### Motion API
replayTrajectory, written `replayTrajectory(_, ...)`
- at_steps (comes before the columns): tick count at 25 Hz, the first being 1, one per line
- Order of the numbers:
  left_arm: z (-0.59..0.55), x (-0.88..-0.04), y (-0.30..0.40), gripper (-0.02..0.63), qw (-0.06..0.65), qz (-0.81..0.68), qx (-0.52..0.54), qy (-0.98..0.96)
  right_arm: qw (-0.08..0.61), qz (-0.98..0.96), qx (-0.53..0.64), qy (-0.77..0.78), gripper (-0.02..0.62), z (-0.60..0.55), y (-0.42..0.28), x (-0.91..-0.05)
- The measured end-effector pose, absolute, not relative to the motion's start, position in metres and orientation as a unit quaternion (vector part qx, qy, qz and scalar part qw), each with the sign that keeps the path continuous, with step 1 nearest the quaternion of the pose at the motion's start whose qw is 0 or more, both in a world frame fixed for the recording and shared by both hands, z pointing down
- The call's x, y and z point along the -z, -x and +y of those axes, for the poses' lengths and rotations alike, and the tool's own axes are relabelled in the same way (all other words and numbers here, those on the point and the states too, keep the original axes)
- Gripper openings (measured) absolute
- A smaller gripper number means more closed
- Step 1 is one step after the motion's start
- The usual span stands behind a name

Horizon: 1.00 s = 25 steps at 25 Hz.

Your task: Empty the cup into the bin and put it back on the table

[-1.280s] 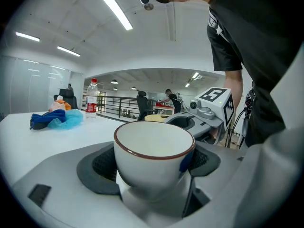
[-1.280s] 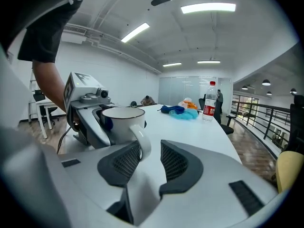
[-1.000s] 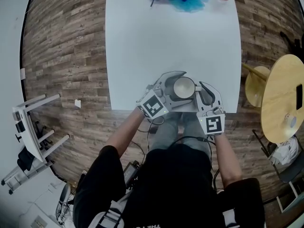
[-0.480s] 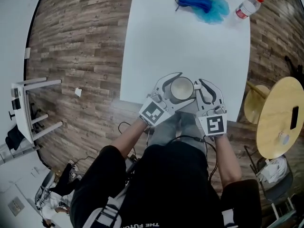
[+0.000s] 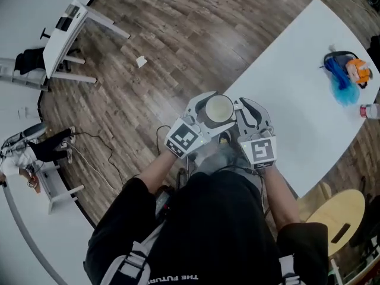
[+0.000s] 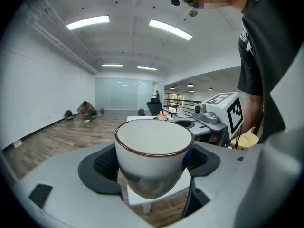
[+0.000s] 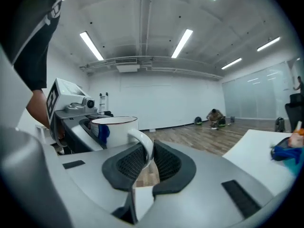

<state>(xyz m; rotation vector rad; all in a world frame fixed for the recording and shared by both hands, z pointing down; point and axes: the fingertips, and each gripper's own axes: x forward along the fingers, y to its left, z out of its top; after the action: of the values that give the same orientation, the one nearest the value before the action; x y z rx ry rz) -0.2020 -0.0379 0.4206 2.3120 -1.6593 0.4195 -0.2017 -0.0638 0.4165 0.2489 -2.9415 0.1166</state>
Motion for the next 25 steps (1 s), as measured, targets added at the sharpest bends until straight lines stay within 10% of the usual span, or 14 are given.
replayTrajectory(15,0.145,-0.583,0.346,0.410,0.515,-0.565,-0.084,-0.639,0.344,-0.913,-0.203,0.082,0.057,0.117,0.352,-0.592)
replayTrajectory(25,0.158,-0.650,0.350,0.410,0.581,-0.525,-0.077,-0.617,0.397,-0.883,-0.238,0.081,0.057,0.130,0.355,-0.662)
